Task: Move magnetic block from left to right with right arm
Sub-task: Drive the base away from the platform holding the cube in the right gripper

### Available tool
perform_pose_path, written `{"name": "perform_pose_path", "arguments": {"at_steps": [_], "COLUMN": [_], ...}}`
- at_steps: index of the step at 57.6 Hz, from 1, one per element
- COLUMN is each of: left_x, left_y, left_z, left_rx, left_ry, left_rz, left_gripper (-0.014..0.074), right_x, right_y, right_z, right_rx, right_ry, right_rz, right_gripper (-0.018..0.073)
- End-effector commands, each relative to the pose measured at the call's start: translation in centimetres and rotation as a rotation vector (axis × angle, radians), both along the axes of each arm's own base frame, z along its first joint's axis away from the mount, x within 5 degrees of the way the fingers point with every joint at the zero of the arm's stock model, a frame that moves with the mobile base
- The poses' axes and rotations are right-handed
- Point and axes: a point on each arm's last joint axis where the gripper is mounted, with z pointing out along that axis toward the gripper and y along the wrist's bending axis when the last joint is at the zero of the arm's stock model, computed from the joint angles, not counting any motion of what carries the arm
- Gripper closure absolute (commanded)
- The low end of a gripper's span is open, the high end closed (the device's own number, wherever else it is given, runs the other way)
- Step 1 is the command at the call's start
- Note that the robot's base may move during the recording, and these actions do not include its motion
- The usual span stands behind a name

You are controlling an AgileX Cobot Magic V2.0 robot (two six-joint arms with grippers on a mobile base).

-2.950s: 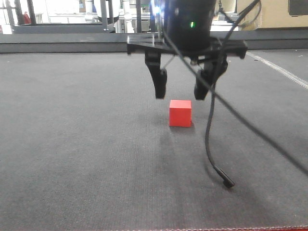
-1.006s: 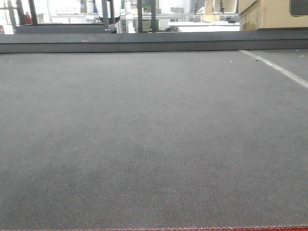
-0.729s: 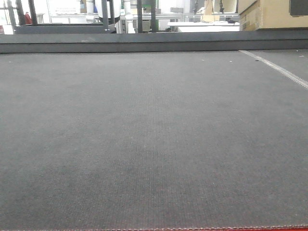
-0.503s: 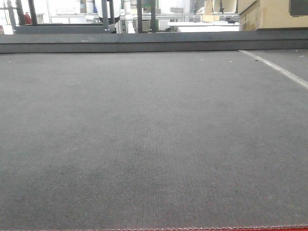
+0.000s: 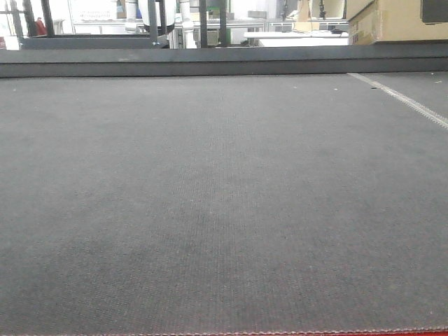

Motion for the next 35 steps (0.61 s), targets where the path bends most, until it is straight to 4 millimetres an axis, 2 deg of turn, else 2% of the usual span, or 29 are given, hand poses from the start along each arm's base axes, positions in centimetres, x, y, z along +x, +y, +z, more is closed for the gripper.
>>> {"name": "perform_pose_path", "arguments": {"at_steps": [1, 35], "left_x": [-0.13, -0.13], "left_y": [0.08, 0.08], "left_z": [0.55, 0.55], "left_rx": [-0.014, -0.014], "left_ry": [-0.089, -0.089], "left_rz": [0.007, 0.007], "left_gripper": [0.0722, 0.0722], "right_x": [-0.04, -0.04], "right_y": [0.03, 0.03], "right_z": [1.67, 1.68], "right_rx": [0.007, 0.008], "right_ry": [-0.113, -0.114], "right_rz": [0.001, 0.001], "right_gripper": [0.0344, 0.0344]}}
